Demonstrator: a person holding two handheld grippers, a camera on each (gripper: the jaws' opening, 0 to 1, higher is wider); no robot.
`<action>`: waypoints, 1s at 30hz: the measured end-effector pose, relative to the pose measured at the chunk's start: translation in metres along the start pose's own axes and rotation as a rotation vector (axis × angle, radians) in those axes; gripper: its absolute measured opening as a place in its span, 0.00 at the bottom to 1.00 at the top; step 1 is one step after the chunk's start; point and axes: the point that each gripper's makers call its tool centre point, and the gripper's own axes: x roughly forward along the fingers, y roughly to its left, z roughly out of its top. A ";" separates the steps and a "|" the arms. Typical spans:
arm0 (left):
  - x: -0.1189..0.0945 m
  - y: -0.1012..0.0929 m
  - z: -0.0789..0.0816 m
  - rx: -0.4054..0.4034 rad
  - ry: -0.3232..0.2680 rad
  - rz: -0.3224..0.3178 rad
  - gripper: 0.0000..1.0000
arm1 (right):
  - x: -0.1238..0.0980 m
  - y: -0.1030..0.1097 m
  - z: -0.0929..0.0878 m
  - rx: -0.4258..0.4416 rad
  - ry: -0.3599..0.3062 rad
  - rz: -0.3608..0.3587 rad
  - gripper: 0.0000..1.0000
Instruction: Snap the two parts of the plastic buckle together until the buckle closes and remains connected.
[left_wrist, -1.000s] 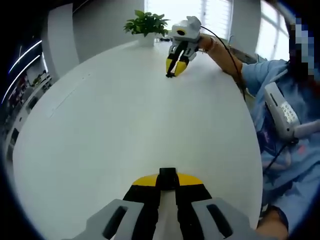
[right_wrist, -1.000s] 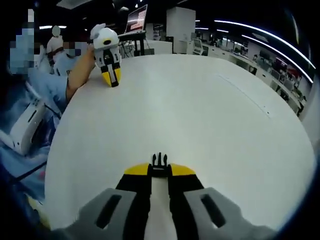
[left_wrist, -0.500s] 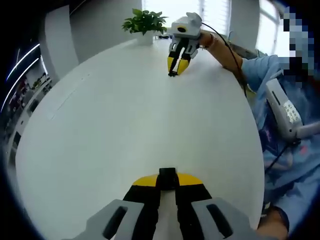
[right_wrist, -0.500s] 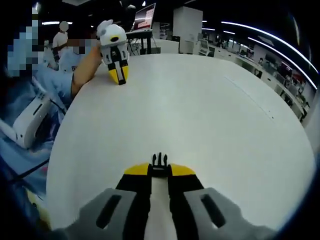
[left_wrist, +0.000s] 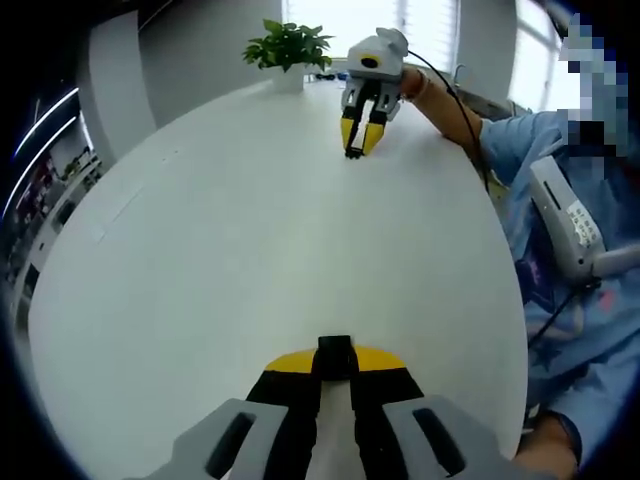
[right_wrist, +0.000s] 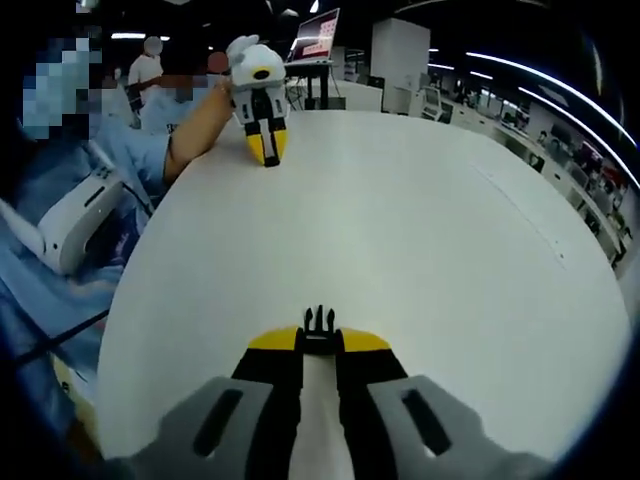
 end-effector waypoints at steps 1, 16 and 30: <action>0.000 0.000 0.000 0.001 0.000 0.000 0.10 | 0.000 0.000 0.000 -0.002 0.001 0.002 0.13; 0.003 -0.002 0.004 0.013 -0.001 -0.012 0.10 | 0.013 0.013 0.010 -0.049 -0.011 0.059 0.13; 0.009 -0.006 0.015 0.054 -0.014 -0.013 0.10 | 0.017 0.016 0.014 -0.046 -0.027 0.073 0.13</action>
